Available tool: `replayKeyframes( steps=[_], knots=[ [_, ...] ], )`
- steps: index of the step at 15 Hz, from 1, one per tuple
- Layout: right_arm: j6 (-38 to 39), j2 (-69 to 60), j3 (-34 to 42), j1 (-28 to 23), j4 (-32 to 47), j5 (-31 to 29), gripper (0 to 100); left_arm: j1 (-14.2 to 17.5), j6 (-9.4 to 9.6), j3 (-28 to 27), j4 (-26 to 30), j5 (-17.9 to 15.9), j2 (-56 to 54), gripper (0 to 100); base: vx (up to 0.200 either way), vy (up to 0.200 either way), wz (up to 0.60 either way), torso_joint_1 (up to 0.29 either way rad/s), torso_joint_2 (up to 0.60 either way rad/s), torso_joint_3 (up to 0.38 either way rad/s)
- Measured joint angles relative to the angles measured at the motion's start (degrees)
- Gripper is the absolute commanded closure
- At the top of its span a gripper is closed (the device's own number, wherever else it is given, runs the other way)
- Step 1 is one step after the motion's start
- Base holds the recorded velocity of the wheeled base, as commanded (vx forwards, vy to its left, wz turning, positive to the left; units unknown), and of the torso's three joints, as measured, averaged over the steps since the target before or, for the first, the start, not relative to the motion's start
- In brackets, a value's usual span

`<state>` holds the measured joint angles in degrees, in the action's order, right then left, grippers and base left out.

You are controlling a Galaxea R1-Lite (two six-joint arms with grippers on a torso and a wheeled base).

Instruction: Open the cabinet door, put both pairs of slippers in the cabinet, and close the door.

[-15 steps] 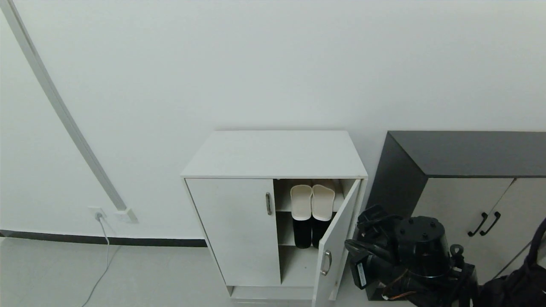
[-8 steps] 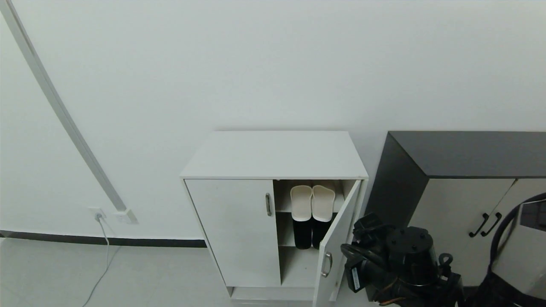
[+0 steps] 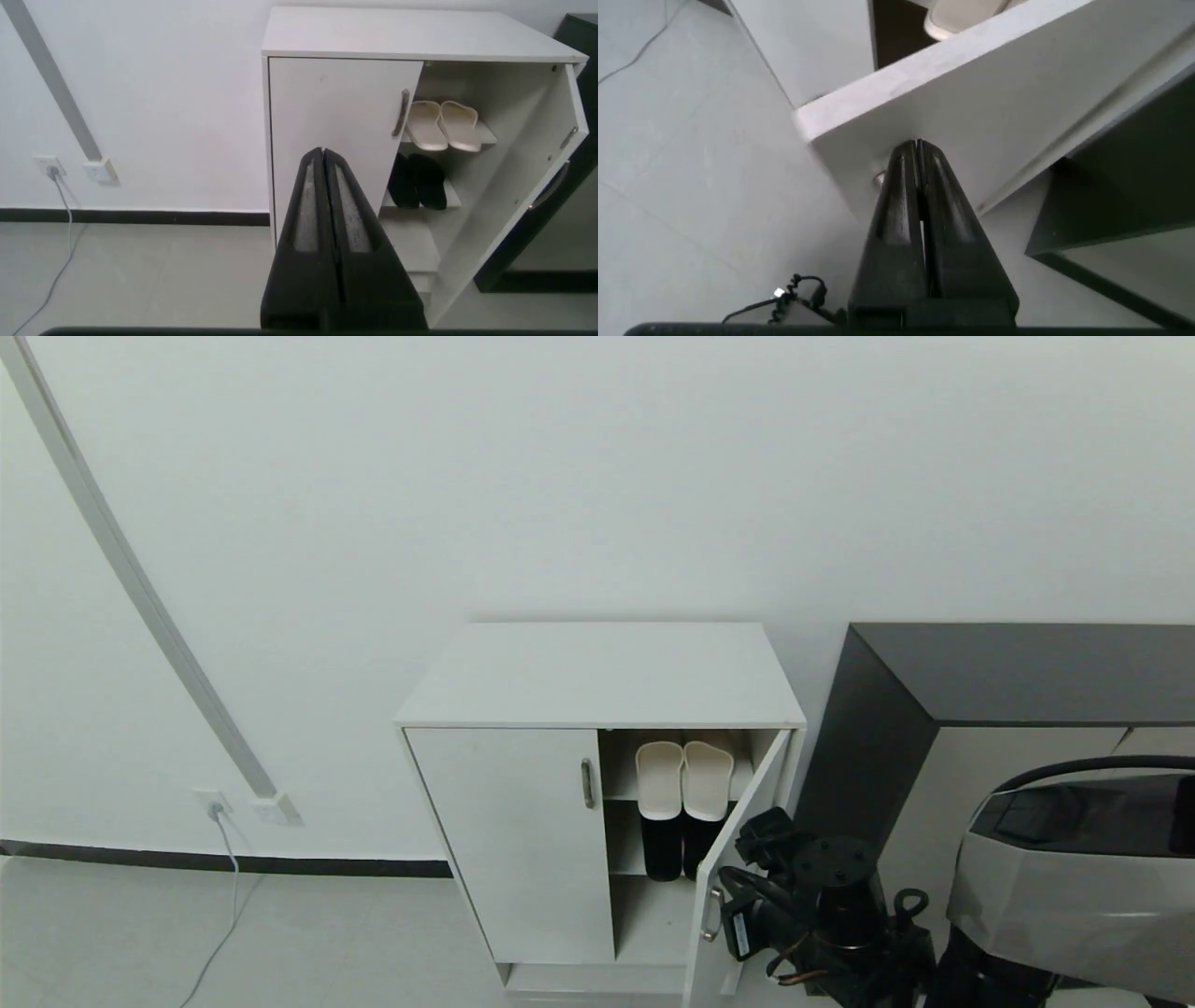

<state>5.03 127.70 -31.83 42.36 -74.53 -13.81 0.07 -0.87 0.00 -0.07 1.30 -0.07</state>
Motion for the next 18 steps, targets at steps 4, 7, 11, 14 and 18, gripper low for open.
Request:
replayKeyframes(
  steps=[4,7,11,14,18],
  knots=[
    [-0.2,2.7,-5.2,-1.1,0.9,0.0,100,0.0,0.00,0.0,0.0,0.0,0.0,100,0.000,0.000,0.00,0.000,0.00,0.000],
    [-1.0,4.3,-8.7,-2.1,2.3,0.0,100,0.0,0.00,0.0,0.0,0.0,0.0,100,0.000,0.000,0.00,0.000,0.00,0.000],
    [-1.1,5.3,-14.1,-2.9,7.2,0.1,100,0.0,0.00,0.0,0.0,0.0,0.0,100,0.000,0.000,0.00,0.000,0.00,0.000],
    [-1.1,6.1,-19.4,-3.6,10.9,0.1,100,0.0,0.00,0.0,0.0,0.0,0.0,100,0.000,0.000,0.00,0.000,0.00,0.000],
    [-1.1,8.1,-24.4,-4.8,13.3,0.2,100,0.0,0.00,0.0,0.0,0.0,0.0,100,0.000,0.000,0.00,0.000,0.00,0.000]
  ],
)
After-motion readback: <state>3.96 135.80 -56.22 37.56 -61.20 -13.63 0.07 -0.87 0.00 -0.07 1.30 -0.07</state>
